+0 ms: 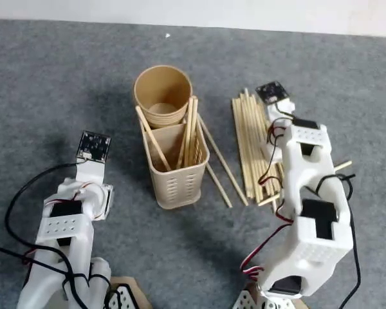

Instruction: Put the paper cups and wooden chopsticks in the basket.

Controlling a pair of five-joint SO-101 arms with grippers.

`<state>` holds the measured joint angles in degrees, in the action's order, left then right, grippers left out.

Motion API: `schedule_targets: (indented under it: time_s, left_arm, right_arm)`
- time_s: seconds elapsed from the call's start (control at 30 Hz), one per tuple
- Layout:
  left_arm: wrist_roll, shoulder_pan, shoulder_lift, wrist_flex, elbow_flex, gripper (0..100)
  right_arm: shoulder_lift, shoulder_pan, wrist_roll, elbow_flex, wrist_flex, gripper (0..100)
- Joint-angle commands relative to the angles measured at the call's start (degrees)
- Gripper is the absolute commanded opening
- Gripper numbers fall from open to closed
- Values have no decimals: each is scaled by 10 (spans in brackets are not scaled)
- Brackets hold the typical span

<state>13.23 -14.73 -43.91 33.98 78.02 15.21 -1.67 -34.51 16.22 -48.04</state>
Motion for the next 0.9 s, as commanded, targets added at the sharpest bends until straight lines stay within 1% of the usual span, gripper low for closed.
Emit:
schedule_targets:
  time_s: [0.0,0.07,0.2,0.27,0.33,0.43,0.47,0.63,0.87]
  left_arm:
    - [-2,8,-6,-9,-2,182]
    - [-2,8,-6,-9,-2,182]
    - [-2,8,-6,-9,-2,182]
    - [-2,8,-6,-9,-2,182]
    - [-2,8,-6,-9,-2,182]
    - [-2,8,-6,-9,-2,182]
    - [-2,8,-6,-9,-2,182]
    - [-2,8,-6,-9,-2,182]
    - [-2,9,-6,-9,-1,182]
  right_arm:
    - [10,-8,-7,0,12,269]
    - [19,-8,-7,0,12,215]
    - [36,-7,-6,0,9,0]
    - [43,-10,-6,0,9,24]
    - [42,-11,-4,0,9,2]
    - [21,-11,-1,-2,9,5]
    - [6,-9,11,-8,9,5]
    - [-109,-5,116,-80,3,5]
    - [-265,75,216,-225,-51,5]
